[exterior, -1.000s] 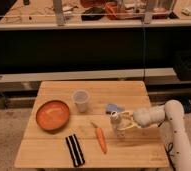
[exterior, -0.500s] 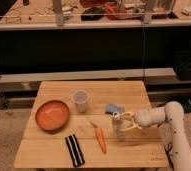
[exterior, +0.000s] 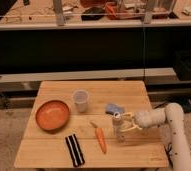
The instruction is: Stand the bottle upright
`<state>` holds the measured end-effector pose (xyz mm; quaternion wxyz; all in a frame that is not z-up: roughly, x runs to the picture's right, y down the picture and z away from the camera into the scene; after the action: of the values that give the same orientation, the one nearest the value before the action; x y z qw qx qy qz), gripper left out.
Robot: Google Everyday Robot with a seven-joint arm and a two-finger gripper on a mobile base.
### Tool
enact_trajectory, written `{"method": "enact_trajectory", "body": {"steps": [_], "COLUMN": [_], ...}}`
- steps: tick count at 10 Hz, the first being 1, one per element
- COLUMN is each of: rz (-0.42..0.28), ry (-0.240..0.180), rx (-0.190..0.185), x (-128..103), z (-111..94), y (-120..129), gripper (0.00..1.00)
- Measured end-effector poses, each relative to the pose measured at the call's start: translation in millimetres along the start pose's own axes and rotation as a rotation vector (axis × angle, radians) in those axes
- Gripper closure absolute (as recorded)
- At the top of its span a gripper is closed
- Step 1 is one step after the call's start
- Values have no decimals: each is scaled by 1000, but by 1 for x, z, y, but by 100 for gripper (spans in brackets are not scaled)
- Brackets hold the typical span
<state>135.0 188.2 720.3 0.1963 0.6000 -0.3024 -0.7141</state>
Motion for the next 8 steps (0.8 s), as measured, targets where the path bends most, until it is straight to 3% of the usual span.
{"method": "enact_trajectory", "body": {"steps": [1, 4, 7, 8], "rz": [0, 1, 1, 1], "ry": [0, 4, 5, 5], "rx": [-2, -9, -7, -10], "x": [0, -4, -5, -6], "z": [-1, -4, -3, -4], "y": [0, -2, -2, -2], "gripper": [73, 47, 42, 36]}}
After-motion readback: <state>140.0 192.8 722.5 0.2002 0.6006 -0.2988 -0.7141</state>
